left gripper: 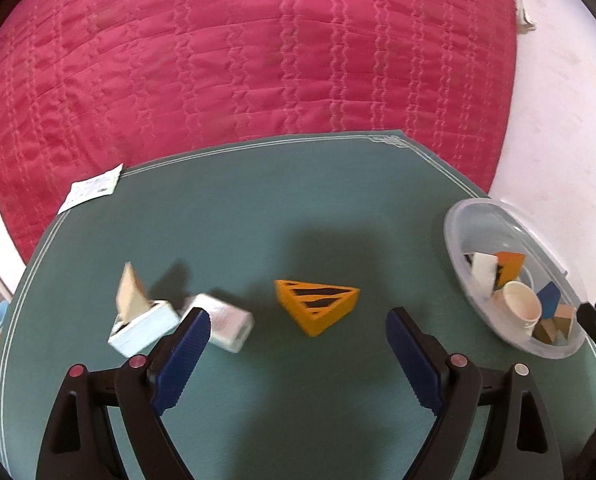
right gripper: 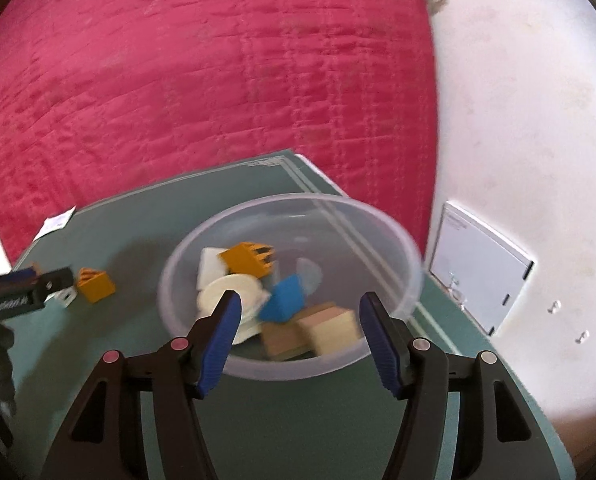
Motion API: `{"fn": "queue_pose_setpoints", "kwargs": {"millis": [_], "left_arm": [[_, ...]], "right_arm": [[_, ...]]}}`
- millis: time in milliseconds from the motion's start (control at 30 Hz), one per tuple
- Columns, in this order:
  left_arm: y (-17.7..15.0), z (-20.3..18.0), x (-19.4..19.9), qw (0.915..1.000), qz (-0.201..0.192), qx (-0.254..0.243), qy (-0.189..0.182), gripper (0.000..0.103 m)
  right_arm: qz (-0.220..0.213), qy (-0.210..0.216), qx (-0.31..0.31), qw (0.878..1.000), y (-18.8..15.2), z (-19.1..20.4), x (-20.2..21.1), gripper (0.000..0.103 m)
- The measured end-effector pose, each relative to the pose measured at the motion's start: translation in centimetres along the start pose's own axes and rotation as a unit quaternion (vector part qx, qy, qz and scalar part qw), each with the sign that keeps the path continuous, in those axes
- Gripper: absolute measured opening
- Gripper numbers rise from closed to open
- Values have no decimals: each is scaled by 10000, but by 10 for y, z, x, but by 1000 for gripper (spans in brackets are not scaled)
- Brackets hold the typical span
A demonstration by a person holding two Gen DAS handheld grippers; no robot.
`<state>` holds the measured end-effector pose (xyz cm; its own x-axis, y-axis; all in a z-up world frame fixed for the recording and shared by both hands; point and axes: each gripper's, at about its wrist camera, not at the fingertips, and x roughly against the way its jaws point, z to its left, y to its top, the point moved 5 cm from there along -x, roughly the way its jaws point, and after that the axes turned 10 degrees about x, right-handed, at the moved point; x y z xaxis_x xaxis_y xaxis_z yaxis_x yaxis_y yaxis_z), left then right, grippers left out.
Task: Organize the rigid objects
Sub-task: 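Withdraw the open left gripper from the bowl toward the remaining blocks, then move the open left gripper toward the pale wooden cube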
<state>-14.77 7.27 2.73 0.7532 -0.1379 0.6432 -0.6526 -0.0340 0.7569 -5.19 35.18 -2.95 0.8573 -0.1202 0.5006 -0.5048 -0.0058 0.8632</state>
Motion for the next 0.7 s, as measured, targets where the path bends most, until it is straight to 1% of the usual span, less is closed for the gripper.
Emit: {"fn": "queue_pose_setpoints", "kwargs": {"millis": [100, 233, 367, 500, 700], "left_arm": [[2, 15, 2, 9999, -28, 83, 109, 92], [1, 41, 1, 9993, 3, 99, 361, 92], [0, 66, 3, 9983, 36, 210, 540, 92], [0, 86, 5, 9974, 73, 291, 649, 92], [11, 112, 5, 9957, 14, 512, 775, 92]], "right_arm": [[-71, 242, 200, 9995, 4, 19, 9, 63], [-125, 617, 413, 9972, 4, 43, 21, 63], [30, 979, 467, 9941, 1, 65, 20, 63], [179, 1170, 483, 9918, -7, 78, 18, 63], [274, 1392, 653, 9877, -15, 98, 18, 63]]}}
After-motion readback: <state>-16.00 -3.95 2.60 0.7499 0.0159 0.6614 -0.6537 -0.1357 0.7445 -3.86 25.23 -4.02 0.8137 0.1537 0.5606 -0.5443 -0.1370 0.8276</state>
